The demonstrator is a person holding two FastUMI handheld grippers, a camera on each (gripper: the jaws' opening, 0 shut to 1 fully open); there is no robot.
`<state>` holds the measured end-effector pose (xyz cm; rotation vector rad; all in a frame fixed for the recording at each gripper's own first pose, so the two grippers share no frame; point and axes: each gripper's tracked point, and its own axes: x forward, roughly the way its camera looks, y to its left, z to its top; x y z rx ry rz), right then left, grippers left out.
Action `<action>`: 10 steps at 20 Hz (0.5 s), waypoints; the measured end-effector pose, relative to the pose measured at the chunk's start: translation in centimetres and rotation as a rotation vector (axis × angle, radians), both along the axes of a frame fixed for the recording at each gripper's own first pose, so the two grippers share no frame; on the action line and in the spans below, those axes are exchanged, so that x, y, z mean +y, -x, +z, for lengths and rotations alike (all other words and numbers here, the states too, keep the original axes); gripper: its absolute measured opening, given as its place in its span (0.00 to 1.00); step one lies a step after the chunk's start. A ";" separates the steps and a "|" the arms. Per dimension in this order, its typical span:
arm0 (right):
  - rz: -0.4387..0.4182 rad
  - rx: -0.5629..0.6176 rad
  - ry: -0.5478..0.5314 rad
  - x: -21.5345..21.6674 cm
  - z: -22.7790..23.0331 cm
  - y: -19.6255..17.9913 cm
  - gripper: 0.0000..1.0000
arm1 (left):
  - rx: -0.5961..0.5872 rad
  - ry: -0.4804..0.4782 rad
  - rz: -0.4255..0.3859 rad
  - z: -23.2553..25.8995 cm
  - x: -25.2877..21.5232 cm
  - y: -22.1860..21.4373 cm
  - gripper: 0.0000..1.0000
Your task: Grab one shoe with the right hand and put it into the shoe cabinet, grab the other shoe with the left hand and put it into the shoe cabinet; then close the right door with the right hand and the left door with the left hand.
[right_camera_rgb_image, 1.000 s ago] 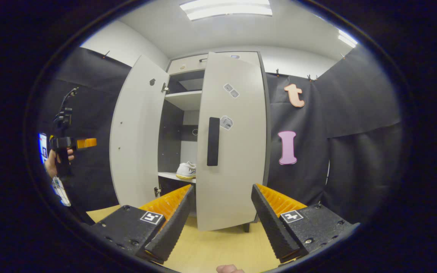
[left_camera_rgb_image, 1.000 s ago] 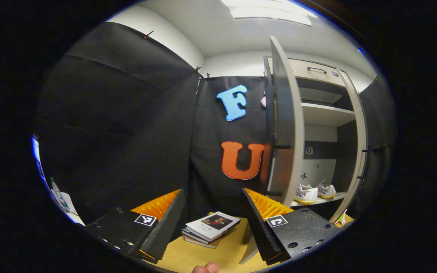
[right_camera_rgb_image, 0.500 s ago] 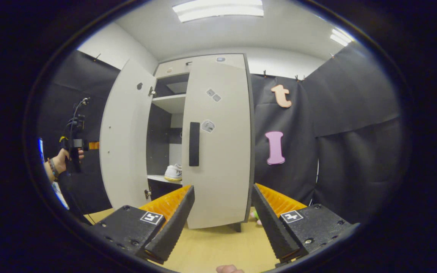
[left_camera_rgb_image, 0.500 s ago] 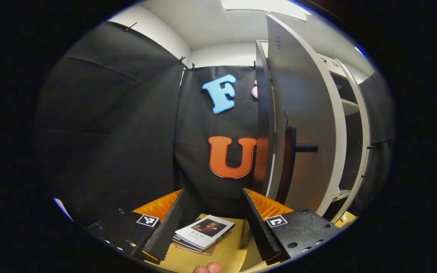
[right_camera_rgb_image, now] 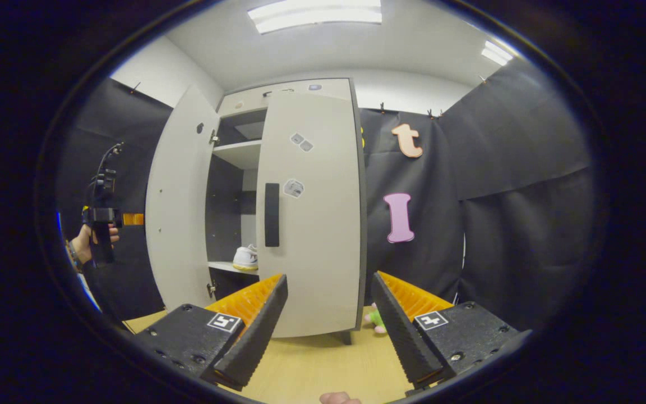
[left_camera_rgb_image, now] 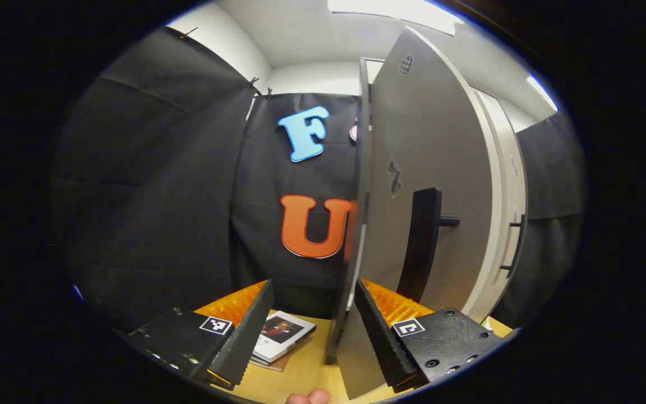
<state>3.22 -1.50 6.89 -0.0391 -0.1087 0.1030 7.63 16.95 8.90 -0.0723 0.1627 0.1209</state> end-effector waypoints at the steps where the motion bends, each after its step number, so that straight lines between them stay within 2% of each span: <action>1: -0.006 0.001 0.002 -0.2 -0.1 0.1 0.98 | -0.005 -0.002 -0.021 0.1 -1.3 -0.2 0.88; 4: -0.028 0.010 0.005 -1.2 -0.5 0.9 0.97 | -0.019 0.020 -0.071 -0.3 -5.4 -1.8 0.88; 7: -0.059 0.018 -0.002 -2.8 -0.8 1.2 0.97 | -0.009 0.048 -0.162 -1.1 -9.9 -3.8 0.89; 10: -0.089 0.015 -0.020 -4.1 -0.8 1.5 0.98 | 0.004 0.015 -0.163 -1.6 -11.1 -3.9 0.88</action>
